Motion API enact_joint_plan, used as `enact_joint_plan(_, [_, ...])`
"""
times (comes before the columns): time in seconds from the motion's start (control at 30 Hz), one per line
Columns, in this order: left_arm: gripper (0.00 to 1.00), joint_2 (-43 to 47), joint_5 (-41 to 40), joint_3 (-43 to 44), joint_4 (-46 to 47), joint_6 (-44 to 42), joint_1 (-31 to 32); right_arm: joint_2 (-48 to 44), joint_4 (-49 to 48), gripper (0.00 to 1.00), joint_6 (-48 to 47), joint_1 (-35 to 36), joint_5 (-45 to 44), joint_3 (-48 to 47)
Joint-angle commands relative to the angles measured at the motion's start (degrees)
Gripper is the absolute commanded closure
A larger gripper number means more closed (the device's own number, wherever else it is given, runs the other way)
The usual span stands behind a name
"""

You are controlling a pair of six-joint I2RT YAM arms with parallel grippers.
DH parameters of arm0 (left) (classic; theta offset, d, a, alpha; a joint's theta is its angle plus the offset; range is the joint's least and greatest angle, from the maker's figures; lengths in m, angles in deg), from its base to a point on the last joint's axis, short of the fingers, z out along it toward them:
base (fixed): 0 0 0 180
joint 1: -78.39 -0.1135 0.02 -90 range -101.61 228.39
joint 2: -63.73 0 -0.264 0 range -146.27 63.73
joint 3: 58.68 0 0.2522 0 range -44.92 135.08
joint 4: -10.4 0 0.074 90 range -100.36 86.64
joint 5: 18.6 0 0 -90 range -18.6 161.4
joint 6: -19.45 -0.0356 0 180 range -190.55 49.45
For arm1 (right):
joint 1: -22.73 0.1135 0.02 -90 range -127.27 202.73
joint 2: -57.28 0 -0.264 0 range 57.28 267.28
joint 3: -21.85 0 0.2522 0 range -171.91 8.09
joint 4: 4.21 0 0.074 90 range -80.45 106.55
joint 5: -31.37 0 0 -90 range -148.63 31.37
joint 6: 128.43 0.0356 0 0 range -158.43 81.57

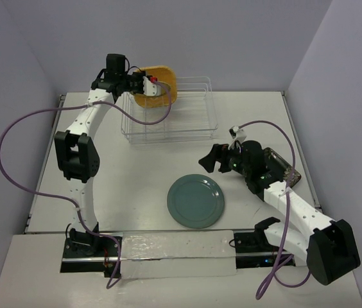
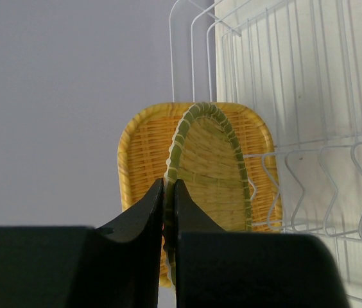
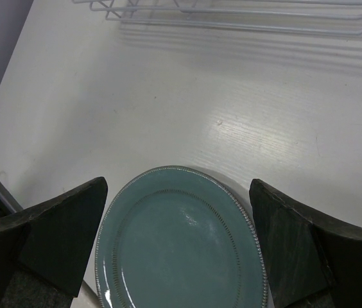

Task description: Load the plates into the dish rack

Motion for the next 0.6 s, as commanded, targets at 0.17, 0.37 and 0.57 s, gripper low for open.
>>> enact_joint_plan(0.17, [1.0, -0.15, 4.95, 2.35, 1.73, -2.96, 0.33, 1.31, -0.57, 0.01, -0.77, 0.41, -0.76, -3.31])
enact_joint_plan(0.37, [1.0, -2.39, 5.85, 2.91, 2.44, -1.77, 0.68, 2.32, -0.65, 0.01, -0.96, 0.46, -0.47, -3.66])
enact_joint_plan(0.57, [1.0, -3.79, 6.3, 3.39, 1.27, -2.52, 0.9, 3.14, -0.69, 0.01, -0.92, 0.41, -0.83, -3.79])
